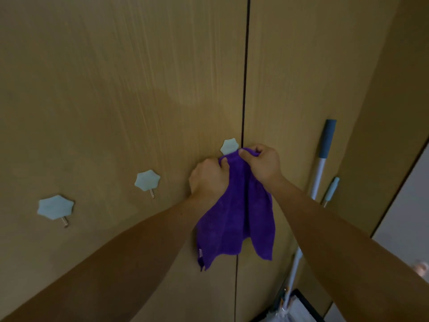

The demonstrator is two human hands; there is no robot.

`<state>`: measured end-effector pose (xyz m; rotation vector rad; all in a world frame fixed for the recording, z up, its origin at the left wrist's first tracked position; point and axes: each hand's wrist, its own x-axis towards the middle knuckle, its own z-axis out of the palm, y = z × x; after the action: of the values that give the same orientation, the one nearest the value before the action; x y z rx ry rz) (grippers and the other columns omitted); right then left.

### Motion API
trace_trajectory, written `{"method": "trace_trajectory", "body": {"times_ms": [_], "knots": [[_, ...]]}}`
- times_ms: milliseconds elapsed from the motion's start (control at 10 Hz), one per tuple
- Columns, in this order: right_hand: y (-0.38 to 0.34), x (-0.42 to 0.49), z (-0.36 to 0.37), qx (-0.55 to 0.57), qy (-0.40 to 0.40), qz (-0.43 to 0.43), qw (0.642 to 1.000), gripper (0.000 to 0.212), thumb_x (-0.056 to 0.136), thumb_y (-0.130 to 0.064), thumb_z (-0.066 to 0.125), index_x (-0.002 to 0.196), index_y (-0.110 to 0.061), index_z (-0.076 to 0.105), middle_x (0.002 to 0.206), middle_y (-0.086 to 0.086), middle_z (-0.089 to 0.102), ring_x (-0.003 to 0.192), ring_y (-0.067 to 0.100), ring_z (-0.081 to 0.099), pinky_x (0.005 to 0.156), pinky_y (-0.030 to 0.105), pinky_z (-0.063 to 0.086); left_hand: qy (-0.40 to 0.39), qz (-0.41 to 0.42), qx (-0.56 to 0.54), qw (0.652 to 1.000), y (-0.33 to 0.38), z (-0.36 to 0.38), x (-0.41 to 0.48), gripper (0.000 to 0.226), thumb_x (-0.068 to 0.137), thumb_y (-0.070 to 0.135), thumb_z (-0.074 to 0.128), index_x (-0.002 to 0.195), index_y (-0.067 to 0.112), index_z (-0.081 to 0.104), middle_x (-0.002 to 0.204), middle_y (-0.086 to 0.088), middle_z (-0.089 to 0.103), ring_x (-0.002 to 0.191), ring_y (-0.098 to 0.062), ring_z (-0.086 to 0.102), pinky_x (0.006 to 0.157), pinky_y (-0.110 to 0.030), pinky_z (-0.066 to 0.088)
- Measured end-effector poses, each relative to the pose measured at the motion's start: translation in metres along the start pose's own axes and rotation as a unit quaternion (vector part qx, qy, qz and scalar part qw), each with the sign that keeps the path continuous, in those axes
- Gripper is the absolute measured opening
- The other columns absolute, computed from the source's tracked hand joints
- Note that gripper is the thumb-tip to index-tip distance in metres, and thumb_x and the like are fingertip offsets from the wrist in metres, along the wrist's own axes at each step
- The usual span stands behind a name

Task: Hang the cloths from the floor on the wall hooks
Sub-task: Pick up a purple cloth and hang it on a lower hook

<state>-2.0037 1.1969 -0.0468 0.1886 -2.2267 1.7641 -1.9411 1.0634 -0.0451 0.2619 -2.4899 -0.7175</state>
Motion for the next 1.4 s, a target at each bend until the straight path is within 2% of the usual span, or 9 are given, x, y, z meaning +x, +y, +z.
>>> {"method": "trace_trajectory", "body": {"times_ms": [400,500,600,700,800,900,1000,1200,1400], "knots": [[0.029,-0.013,0.004,0.083,-0.049,0.176,0.980,0.030,0.068,-0.030,0.084,0.082,-0.013,0.063,0.096,0.015,0.072,0.081,0.021,0.066,0.079,0.041,0.057,-0.111,-0.153,-0.202,0.961,-0.011,0.017,0.004,0.048,0.089,0.051,0.056,0.056,0.016,0.056,0.058,0.000,0.059,0.056,-0.015,0.055,0.050,-0.026,0.039],[0.028,-0.017,0.000,-0.122,-0.014,0.116,0.986,0.058,0.059,-0.063,0.076,0.096,-0.022,0.059,0.111,0.005,0.062,0.101,0.022,0.058,0.091,0.043,0.052,-0.150,-0.185,-0.234,0.943,-0.014,0.017,0.001,0.044,0.086,0.053,0.059,0.067,0.014,0.064,0.068,-0.003,0.067,0.066,-0.018,0.064,0.059,-0.031,0.051],[0.026,-0.025,0.000,-0.290,0.066,-0.014,0.955,0.065,0.064,-0.066,0.065,0.113,-0.024,0.057,0.123,0.004,0.046,0.116,0.026,0.042,0.100,0.042,0.039,-0.191,-0.175,-0.213,0.942,-0.023,0.020,-0.007,0.028,0.082,0.040,0.066,0.069,0.015,0.063,0.068,0.000,0.066,0.065,-0.015,0.064,0.054,-0.026,0.049],[0.030,-0.033,0.005,-0.258,0.023,-0.079,0.963,0.023,0.087,-0.037,0.060,0.104,-0.022,0.065,0.108,0.003,0.062,0.102,0.024,0.056,0.092,0.042,0.047,-0.245,-0.153,-0.120,0.950,-0.047,0.025,-0.021,0.015,0.078,0.022,0.064,0.065,0.016,0.060,0.065,0.000,0.063,0.059,-0.014,0.060,0.048,-0.024,0.043],[0.042,-0.049,0.006,-0.188,-0.049,-0.060,0.979,0.040,0.100,-0.045,0.036,0.102,-0.020,0.066,0.094,0.002,0.069,0.090,0.022,0.063,0.081,0.038,0.050,-0.268,-0.138,-0.024,0.953,-0.071,0.028,-0.039,0.010,0.080,0.025,0.061,0.073,0.018,0.062,0.067,0.000,0.061,0.057,-0.012,0.057,0.047,-0.021,0.041],[0.056,-0.061,0.005,-0.166,-0.106,-0.060,0.979,0.051,0.095,-0.061,0.034,0.105,-0.021,0.063,0.095,-0.002,0.066,0.089,0.019,0.062,0.081,0.040,0.051,-0.271,-0.090,0.054,0.957,-0.081,0.025,-0.050,0.018,0.080,0.039,0.064,0.076,0.022,0.062,0.060,0.008,0.054,0.046,-0.002,0.045,0.034,-0.015,0.029],[0.068,-0.065,0.005,-0.197,-0.127,-0.028,0.972,0.047,0.093,-0.057,0.047,0.118,-0.018,0.058,0.109,0.002,0.066,0.099,0.023,0.062,0.088,0.041,0.050,-0.272,-0.042,0.109,0.955,-0.077,0.016,-0.052,0.028,0.081,0.046,0.063,0.067,0.025,0.051,0.058,0.009,0.049,0.047,-0.003,0.044,0.034,-0.015,0.027],[0.070,-0.084,-0.004,-0.125,-0.094,0.020,0.987,0.054,0.089,-0.063,0.049,0.122,-0.022,0.057,0.115,-0.001,0.064,0.104,0.019,0.061,0.092,0.037,0.049,-0.294,0.029,0.151,0.943,-0.067,0.003,-0.053,0.037,0.089,0.047,0.055,0.095,0.011,0.061,0.071,0.004,0.048,0.061,-0.010,0.046,0.060,-0.026,0.036],[0.081,-0.125,-0.024,-0.247,-0.066,0.092,0.962,0.057,0.089,-0.041,0.064,0.134,-0.007,0.051,0.132,0.015,0.055,0.118,0.028,0.055,0.098,0.031,0.041,-0.398,0.047,0.087,0.912,-0.084,0.006,-0.080,0.035,0.088,0.027,0.063,0.117,0.010,0.057,0.088,0.000,0.050,0.087,-0.016,0.055,0.074,-0.028,0.036]]}}
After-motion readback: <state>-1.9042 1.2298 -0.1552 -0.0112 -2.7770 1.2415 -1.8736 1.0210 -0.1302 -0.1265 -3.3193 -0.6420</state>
